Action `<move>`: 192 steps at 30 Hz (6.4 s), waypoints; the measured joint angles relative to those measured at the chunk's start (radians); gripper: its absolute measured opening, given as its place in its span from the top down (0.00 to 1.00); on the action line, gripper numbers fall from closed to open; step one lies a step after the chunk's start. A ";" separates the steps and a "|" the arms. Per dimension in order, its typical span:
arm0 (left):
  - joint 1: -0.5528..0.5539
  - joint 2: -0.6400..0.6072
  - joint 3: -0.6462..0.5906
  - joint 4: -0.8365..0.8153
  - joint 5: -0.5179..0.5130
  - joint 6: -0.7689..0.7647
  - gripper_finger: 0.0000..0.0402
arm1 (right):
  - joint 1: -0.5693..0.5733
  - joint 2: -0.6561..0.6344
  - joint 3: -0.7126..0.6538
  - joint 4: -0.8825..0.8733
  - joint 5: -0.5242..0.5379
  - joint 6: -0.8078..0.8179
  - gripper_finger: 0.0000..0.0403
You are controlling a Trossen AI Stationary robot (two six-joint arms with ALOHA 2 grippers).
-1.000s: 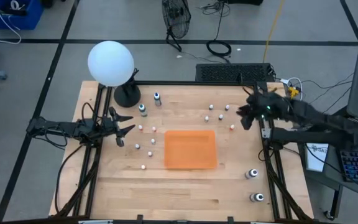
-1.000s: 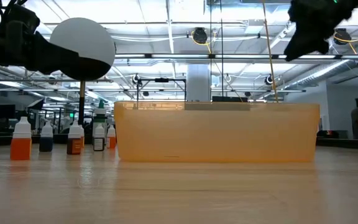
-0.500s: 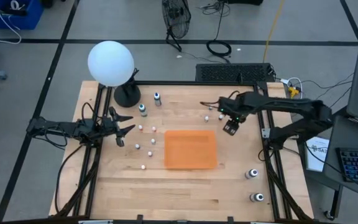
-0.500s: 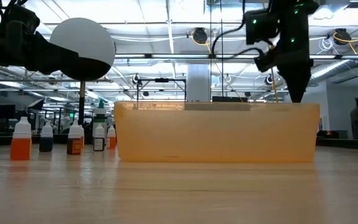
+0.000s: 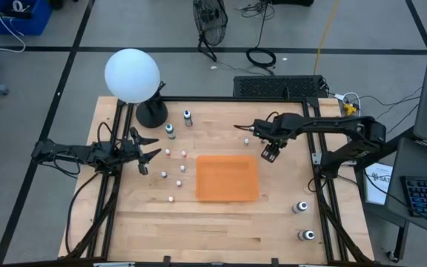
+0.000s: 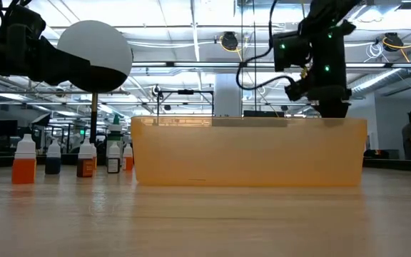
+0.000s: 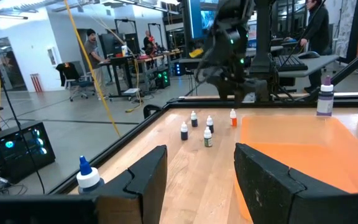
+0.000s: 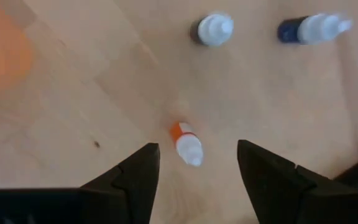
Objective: Pick & Place food coloring
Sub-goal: Put the small orange food coloring bottle into the container, then put the small black food coloring bottle into the container
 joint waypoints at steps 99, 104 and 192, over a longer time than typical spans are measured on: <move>0.000 0.000 0.000 0.000 0.000 0.000 0.54 | 0.106 -0.067 0.075 0.073 0.000 -0.029 0.88; 0.000 0.000 0.000 0.000 0.000 0.000 0.54 | 0.220 -0.056 0.278 0.070 0.023 -0.029 0.88; 0.000 0.000 0.000 0.006 0.000 0.000 0.54 | -0.277 0.064 0.287 -0.004 0.077 -0.192 0.41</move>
